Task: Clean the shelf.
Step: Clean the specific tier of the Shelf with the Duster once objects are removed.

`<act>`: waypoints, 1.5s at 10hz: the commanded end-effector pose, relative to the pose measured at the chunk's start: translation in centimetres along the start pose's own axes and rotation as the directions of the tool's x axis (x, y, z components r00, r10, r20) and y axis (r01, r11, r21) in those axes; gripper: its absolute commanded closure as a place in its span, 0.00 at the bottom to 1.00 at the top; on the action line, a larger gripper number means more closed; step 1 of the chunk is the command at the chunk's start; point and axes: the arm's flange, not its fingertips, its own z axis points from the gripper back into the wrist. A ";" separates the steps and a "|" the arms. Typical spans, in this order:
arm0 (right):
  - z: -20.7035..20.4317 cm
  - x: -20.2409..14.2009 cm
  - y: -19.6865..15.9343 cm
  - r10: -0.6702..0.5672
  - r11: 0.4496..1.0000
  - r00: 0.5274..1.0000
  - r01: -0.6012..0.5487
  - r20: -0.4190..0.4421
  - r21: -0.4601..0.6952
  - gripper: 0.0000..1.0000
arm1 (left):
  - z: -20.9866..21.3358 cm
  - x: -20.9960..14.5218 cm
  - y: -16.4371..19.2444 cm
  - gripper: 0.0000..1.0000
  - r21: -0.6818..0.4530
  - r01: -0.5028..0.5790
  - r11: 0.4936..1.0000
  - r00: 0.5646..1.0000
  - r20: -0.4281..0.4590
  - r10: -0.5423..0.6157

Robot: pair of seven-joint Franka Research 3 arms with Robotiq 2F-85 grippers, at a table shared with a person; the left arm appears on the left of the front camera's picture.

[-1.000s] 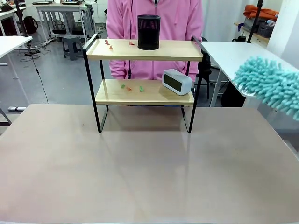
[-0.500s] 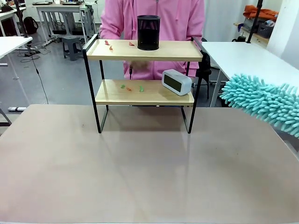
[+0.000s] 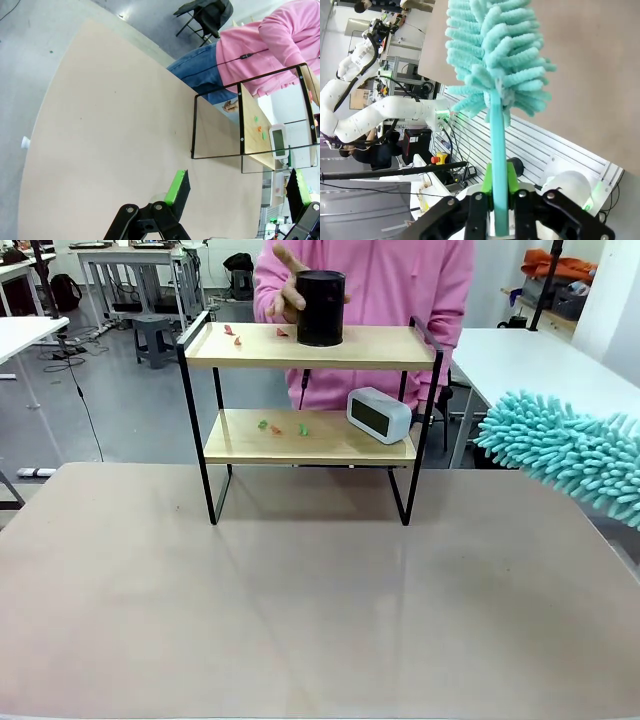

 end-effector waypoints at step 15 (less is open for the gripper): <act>1.6 7.0 10.6 0.171 0.979 0.972 -0.148 0.162 -0.142 1.00 | 0.0 0.0 -0.2 0.00 -0.011 -0.010 1.000 1.000 -0.001 0.010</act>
